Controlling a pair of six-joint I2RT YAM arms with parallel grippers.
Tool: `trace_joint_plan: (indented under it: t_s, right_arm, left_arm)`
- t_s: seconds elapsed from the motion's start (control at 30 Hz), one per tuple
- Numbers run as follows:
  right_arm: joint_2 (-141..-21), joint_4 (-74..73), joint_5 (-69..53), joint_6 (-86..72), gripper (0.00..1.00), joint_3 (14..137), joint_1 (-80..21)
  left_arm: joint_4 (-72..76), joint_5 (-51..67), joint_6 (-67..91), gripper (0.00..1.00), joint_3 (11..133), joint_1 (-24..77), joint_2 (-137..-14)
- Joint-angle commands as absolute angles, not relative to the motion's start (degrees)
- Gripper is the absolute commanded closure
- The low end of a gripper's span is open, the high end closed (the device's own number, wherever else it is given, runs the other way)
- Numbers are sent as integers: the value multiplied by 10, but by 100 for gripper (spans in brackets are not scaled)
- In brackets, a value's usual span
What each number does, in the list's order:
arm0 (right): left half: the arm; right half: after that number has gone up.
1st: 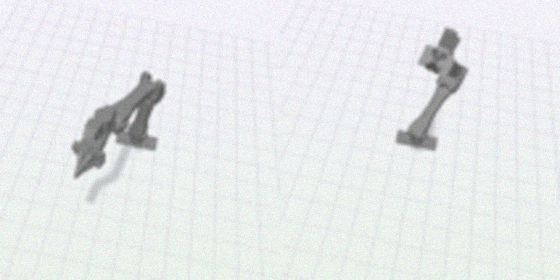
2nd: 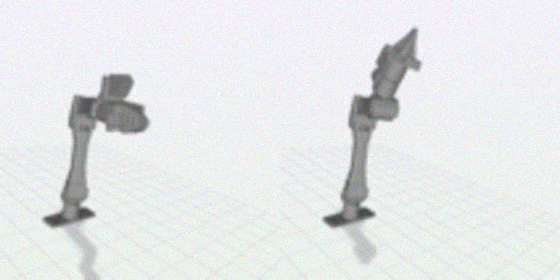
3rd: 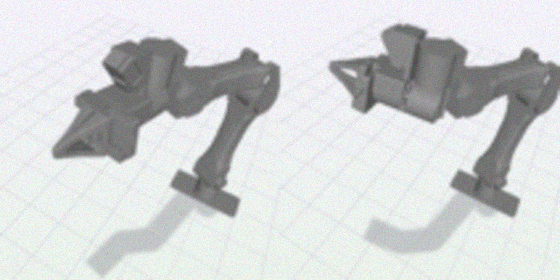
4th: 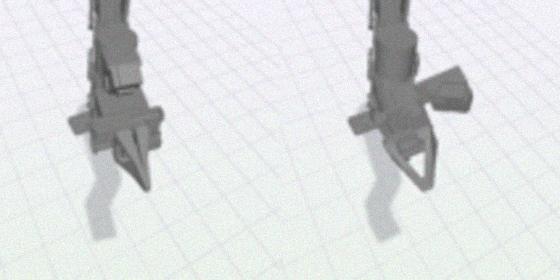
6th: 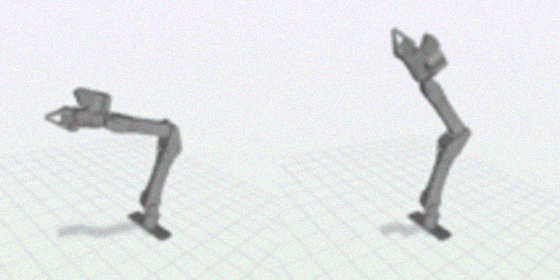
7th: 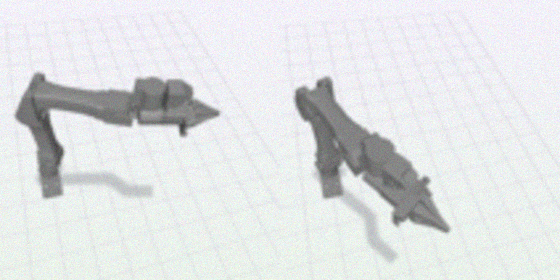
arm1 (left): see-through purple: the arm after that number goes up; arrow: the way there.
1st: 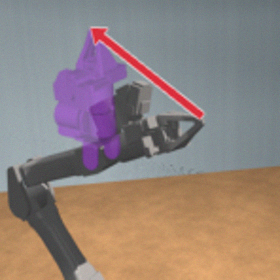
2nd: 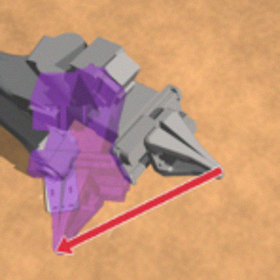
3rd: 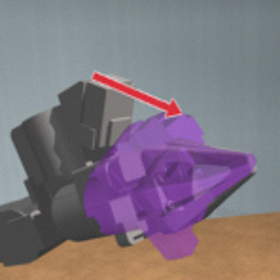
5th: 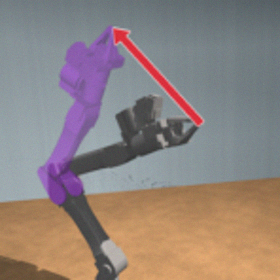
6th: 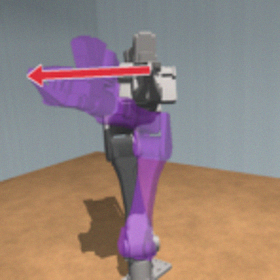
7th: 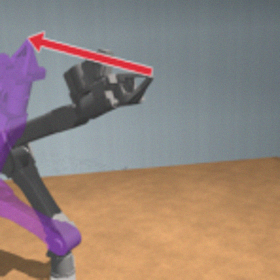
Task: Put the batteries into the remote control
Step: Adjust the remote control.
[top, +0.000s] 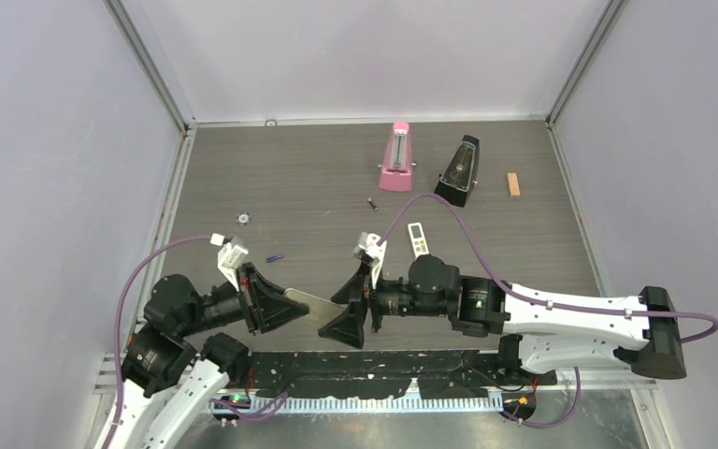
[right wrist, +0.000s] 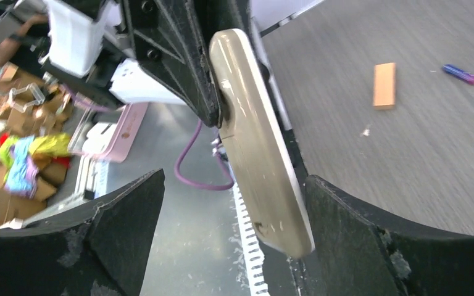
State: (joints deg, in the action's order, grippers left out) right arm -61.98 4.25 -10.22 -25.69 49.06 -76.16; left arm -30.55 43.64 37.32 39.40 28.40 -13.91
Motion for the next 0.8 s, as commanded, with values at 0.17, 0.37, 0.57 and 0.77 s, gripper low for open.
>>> trace_joint_plan:
  t_s: [0.17,0.37,0.57,0.77]
  right_arm:
    - [-541,-93,202,-421,16,469,-754]
    - [-542,-126,249,-533,40,441,-750]
    - [-576,-119,269,-581,55,423,-748]
    - [-642,-58,253,-595,59,413,-743]
  left_arm:
    - [-294,214,475,100,350,285,-144]
    - [-147,218,562,100,253,285,-182]
    - [-74,210,578,100,187,285,-218]
    - [-24,200,575,100,116,286,-213]
